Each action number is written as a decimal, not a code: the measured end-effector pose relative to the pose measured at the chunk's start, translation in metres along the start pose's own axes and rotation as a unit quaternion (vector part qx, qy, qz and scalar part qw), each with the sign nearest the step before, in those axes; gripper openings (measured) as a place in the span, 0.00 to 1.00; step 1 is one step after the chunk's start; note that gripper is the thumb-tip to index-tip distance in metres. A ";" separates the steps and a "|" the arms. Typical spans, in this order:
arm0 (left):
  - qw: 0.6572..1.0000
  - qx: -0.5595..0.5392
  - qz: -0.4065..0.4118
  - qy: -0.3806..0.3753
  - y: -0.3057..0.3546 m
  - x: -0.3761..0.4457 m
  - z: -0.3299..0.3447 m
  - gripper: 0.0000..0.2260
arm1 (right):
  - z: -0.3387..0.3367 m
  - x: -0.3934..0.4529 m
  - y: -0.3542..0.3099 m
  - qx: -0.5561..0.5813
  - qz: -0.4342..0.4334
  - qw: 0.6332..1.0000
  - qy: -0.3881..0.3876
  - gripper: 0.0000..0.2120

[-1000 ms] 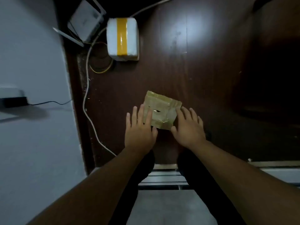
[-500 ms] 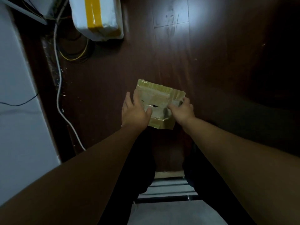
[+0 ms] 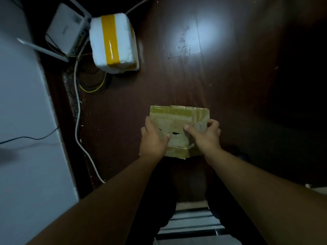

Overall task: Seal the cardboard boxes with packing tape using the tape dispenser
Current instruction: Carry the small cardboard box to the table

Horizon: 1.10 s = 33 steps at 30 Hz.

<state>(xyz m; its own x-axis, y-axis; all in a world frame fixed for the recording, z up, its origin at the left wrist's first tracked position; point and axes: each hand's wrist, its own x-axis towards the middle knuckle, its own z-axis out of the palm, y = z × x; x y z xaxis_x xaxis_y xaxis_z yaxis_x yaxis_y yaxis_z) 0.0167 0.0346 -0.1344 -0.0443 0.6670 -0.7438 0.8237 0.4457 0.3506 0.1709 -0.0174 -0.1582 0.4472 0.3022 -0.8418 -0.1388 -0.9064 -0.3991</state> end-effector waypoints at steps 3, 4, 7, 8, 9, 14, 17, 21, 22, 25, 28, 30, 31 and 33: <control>0.999 -0.020 0.027 0.017 0.020 -0.029 -0.028 0.40 | -0.026 -0.034 -0.021 0.035 -0.027 0.999 -0.017 0.39; 0.999 -0.026 0.036 0.020 0.027 -0.039 -0.038 0.39 | -0.035 -0.046 -0.029 0.036 -0.040 0.998 -0.017 0.39; 0.997 -0.047 0.053 0.024 0.051 -0.071 -0.075 0.30 | -0.063 -0.087 -0.061 0.006 -0.091 0.996 -0.003 0.37; 0.997 -0.052 0.059 0.024 0.061 -0.083 -0.089 0.27 | -0.073 -0.103 -0.074 -0.005 -0.105 0.994 0.004 0.36; 0.996 -0.058 0.067 0.025 0.071 -0.097 -0.103 0.24 | -0.082 -0.120 -0.087 -0.016 -0.119 0.993 0.013 0.36; 0.989 -0.098 0.096 0.063 0.118 -0.188 -0.177 0.21 | -0.132 -0.223 -0.156 -0.036 -0.203 0.978 0.019 0.35; 0.984 -0.123 0.109 0.069 0.143 -0.247 -0.224 0.21 | -0.168 -0.290 -0.196 -0.055 -0.253 0.966 -0.023 0.37; 0.976 -0.149 0.141 0.071 0.175 -0.314 -0.278 0.21 | -0.213 -0.375 -0.242 -0.082 -0.300 0.949 -0.047 0.40; 0.973 -0.158 0.151 0.068 0.183 -0.328 -0.291 0.21 | -0.222 -0.395 -0.252 -0.085 -0.314 0.944 -0.047 0.40; 0.967 -0.163 0.187 0.060 0.205 -0.365 -0.335 0.20 | -0.244 -0.454 -0.280 -0.084 -0.340 0.935 -0.049 0.41; 0.961 -0.151 0.225 0.049 0.226 -0.398 -0.382 0.21 | -0.260 -0.507 -0.302 -0.073 -0.355 0.931 -0.033 0.41; 0.956 -0.149 0.248 0.042 0.237 -0.419 -0.409 0.22 | -0.269 -0.537 -0.314 -0.063 -0.363 0.930 -0.014 0.40; 0.953 -0.147 0.260 0.043 0.241 -0.429 -0.421 0.22 | -0.274 -0.550 -0.320 -0.055 -0.366 0.929 -0.003 0.40; 0.948 -0.145 0.280 0.047 0.248 -0.448 -0.440 0.22 | -0.281 -0.570 -0.330 -0.034 -0.372 0.928 0.020 0.40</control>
<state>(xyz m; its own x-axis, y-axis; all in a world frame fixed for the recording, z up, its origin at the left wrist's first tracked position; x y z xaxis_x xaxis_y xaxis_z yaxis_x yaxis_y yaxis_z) -0.0077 0.1092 0.5359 0.2915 0.8918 -0.3459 0.5436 0.1431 0.8270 0.2101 0.0264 0.5560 0.4294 0.8412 -0.3288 0.2764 -0.4689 -0.8389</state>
